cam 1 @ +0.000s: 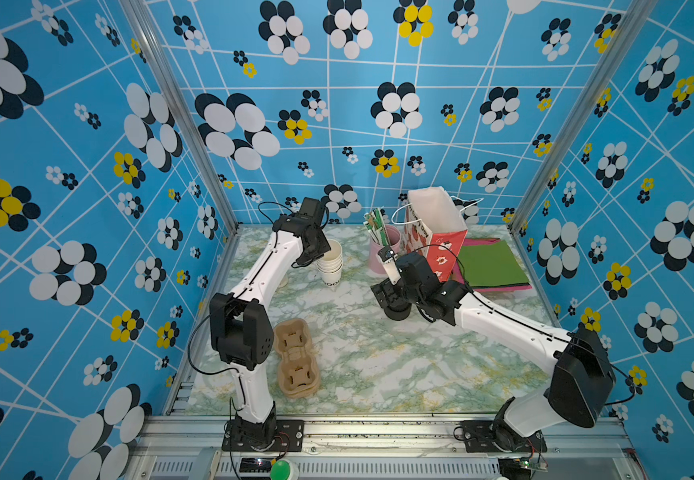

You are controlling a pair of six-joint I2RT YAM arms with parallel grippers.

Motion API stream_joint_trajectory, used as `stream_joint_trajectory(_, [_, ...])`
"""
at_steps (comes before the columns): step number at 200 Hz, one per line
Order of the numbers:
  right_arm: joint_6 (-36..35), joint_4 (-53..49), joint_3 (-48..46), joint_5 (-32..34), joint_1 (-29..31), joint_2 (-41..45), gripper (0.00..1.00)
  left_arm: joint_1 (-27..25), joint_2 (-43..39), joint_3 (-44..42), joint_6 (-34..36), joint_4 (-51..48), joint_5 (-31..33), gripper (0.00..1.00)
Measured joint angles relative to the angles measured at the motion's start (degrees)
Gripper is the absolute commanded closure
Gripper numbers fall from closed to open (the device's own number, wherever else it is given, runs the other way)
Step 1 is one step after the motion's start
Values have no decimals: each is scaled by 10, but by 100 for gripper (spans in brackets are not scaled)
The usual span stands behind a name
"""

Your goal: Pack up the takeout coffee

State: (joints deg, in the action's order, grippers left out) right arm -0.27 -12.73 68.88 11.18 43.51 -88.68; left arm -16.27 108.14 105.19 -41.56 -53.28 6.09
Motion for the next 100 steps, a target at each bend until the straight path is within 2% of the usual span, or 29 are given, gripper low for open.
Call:
stream_joint_trajectory(43, [37, 17, 0, -2, 0, -22, 1, 0, 0, 0, 0, 1, 0, 100])
stream_joint_trajectory(100, [102, 31, 14, -2, 0, -71, 1, 0, 0, 0, -5, 1, 0, 100])
